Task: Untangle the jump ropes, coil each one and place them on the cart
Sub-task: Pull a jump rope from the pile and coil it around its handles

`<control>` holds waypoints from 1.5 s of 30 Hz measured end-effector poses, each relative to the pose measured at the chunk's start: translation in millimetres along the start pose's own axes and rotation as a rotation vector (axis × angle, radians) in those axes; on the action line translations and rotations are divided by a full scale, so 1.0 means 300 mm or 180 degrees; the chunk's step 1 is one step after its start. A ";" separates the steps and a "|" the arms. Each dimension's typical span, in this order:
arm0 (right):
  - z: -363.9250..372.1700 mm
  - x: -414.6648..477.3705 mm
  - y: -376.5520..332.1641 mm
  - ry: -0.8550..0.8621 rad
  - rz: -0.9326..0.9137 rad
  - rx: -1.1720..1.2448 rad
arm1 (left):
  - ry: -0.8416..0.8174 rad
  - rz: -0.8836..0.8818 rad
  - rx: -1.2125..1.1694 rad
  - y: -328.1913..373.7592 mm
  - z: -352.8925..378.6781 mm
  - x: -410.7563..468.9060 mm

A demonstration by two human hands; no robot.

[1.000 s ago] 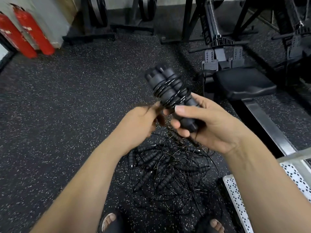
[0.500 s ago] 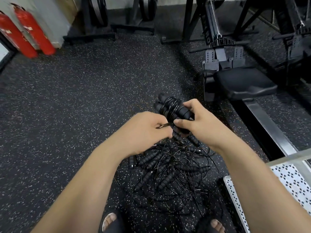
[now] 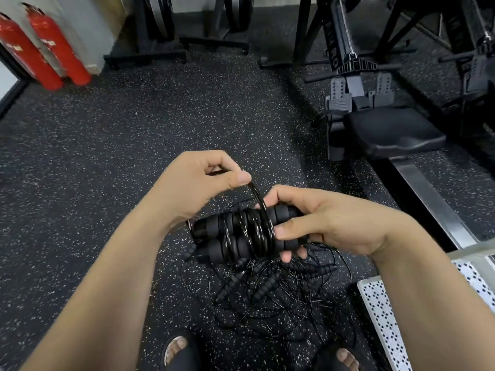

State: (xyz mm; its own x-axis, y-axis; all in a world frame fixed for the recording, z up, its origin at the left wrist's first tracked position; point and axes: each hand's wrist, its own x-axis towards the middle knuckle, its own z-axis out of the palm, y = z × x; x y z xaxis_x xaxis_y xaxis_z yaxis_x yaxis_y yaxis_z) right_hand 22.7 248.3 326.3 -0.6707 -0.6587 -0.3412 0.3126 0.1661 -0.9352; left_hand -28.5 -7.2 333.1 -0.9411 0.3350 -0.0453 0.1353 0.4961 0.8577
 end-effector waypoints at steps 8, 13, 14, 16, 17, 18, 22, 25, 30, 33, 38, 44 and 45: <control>0.000 -0.030 -0.050 -0.0012 -0.0720 0.0953 | 0.0513 -0.0463 -0.0155 0.022 0.097 -0.055; -0.002 -0.003 -0.054 0.0764 -0.1048 0.1397 | -0.0390 -0.0744 -0.0510 -0.001 0.104 -0.001; -0.001 0.004 -0.054 0.1009 -0.1074 0.1448 | -0.0490 -0.0706 -0.0407 -0.015 0.079 0.008; -0.002 0.023 -0.046 0.1544 -0.1111 0.1511 | -0.0457 -0.0585 0.0051 -0.009 0.118 0.030; -0.003 0.033 -0.038 0.1768 -0.1142 0.1488 | -0.0544 -0.0508 0.0408 0.012 0.142 0.022; -0.006 0.044 -0.026 0.1962 -0.1171 0.1400 | -0.0618 -0.0468 0.0665 0.022 0.159 0.018; -0.034 0.069 0.029 0.2710 -0.0969 0.0472 | -0.0705 -0.0376 0.0919 0.020 0.159 0.017; -0.048 0.069 0.045 0.2953 -0.0654 -0.0029 | -0.0888 -0.0408 0.1037 0.041 0.151 0.003; -0.058 0.073 0.069 0.2816 -0.0105 -0.0781 | -0.0743 -0.0300 0.0831 0.051 0.104 -0.006; -0.052 0.067 0.070 0.2558 0.0122 -0.1417 | -0.0385 -0.0202 0.0593 0.053 0.070 -0.006; -0.018 0.052 0.033 0.1565 0.0058 -0.0841 | 0.0069 0.0034 0.0304 0.017 0.024 -0.001; -0.007 0.017 0.001 0.0841 -0.0345 -0.0054 | 0.0310 0.0041 -0.0544 -0.009 0.006 0.008; -0.006 0.009 -0.006 0.0791 -0.0400 0.0049 | 0.0347 0.0080 -0.0621 -0.010 0.005 0.009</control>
State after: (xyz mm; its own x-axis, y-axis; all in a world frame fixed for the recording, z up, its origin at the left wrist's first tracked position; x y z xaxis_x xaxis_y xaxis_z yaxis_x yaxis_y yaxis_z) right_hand 19.2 247.5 326.9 -0.8486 -0.4730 -0.2371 0.2254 0.0821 -0.9708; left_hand -30.9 -6.5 329.7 -0.9676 0.2514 0.0240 0.1066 0.3206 0.9412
